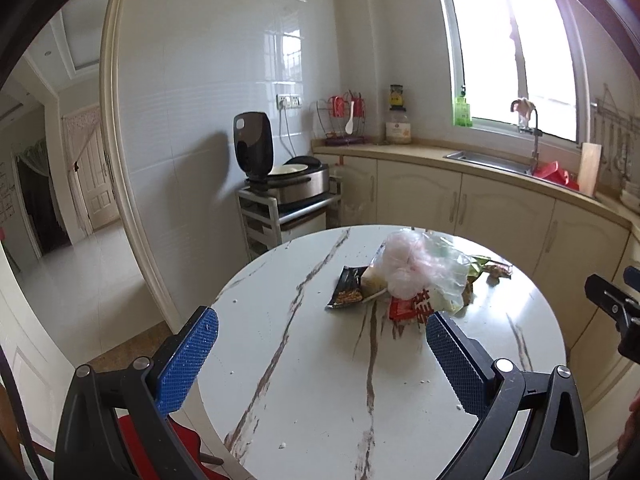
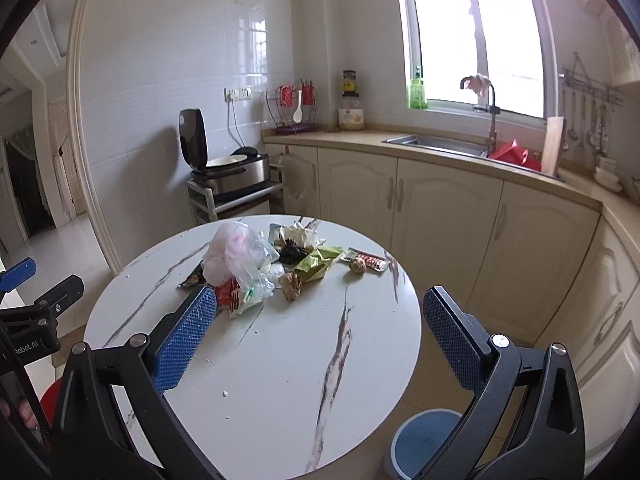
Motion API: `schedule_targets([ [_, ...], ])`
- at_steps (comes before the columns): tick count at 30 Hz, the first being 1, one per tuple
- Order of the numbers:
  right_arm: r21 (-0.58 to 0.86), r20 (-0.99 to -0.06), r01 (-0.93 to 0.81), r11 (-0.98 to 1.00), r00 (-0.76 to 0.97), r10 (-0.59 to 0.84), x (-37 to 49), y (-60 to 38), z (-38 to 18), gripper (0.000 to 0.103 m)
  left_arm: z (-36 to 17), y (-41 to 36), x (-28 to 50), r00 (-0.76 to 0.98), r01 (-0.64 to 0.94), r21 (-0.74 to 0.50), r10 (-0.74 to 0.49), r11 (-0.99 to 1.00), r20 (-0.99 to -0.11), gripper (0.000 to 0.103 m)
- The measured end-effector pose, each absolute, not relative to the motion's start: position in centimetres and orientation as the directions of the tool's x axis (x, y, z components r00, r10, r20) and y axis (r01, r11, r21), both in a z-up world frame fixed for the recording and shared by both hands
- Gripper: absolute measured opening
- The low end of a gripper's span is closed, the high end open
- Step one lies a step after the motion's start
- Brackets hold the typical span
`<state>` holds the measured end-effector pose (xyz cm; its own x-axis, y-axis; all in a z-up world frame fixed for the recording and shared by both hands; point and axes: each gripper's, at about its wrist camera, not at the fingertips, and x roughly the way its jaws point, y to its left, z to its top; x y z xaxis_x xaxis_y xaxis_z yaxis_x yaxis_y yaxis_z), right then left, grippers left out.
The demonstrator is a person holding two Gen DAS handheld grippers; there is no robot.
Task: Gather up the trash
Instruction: 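Grasp the clear plastic bag with the left tool while the right tool grasps the green packet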
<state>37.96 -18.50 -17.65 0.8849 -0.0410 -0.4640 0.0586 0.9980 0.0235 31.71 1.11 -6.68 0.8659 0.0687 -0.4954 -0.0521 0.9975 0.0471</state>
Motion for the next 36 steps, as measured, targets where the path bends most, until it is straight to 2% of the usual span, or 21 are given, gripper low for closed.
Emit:
schedule_targets([
  [7,0.042,-0.585,0.078,0.996,0.81,-0.039,43.9,-20.7,-21.4,0.103,-5.6,-1.2,41.0,0.811,0.075,-0.003,-0.063,0.997,-0.582,0.102],
  [11,0.064,-0.611,0.076,0.995,0.791,-0.021,46.6,-22.4,-22.4,0.103,-4.4,-3.0,46.6,0.776,0.175,-0.043,-0.165,0.984,-0.609,0.102],
  [16,0.094,-0.623,0.081,0.992,0.782,-0.005,49.4,-23.8,-22.7,0.103,-3.8,-4.2,53.5,0.734,0.19,0.011,-0.135,0.982,-0.666,0.102],
  [23,0.149,-0.644,0.065,0.987,0.764,0.047,53.1,-25.5,-23.4,0.103,-6.3,-3.0,63.0,0.588,0.194,-0.103,-0.2,0.976,-0.784,0.1],
  [25,0.162,-0.647,0.072,0.984,0.761,0.051,54.3,-25.9,-23.6,0.103,-5.9,-2.5,63.6,0.585,0.225,-0.147,-0.254,0.963,-0.77,0.087],
  [26,0.17,-0.658,0.076,0.983,0.751,0.056,54.9,-26.1,-23.9,0.103,-5.7,-2.2,63.7,0.578,0.246,-0.172,-0.287,0.954,-0.764,0.075],
  [27,0.175,-0.668,0.082,0.981,0.742,0.058,55.5,-26.2,-24.1,0.103,-5.4,-1.8,63.7,0.572,0.262,-0.189,-0.31,0.947,-0.76,0.067],
  [28,0.181,-0.676,0.086,0.98,0.734,0.061,56.0,-26.3,-24.3,0.103,-5.1,-1.4,63.6,0.575,0.272,-0.18,-0.31,0.945,-0.758,0.065],
  [29,0.197,-0.681,0.085,0.977,0.728,0.074,56.3,-26.3,-24.5,0.103,-4.7,-1.0,63.4,0.581,0.282,-0.167,-0.307,0.945,-0.754,0.058],
  [30,0.225,-0.678,0.073,0.972,0.728,0.103,56.6,-26.2,-24.6,0.103,-4.4,-0.6,63.4,0.588,0.281,-0.163,-0.304,0.946,-0.749,0.054],
  [36,0.291,-0.67,0.017,0.957,0.717,0.191,59.5,-24.4,-25.0,0.103,-3.5,1.9,60.6,0.625,0.295,-0.143,-0.304,0.945,-0.719,0.05],
])
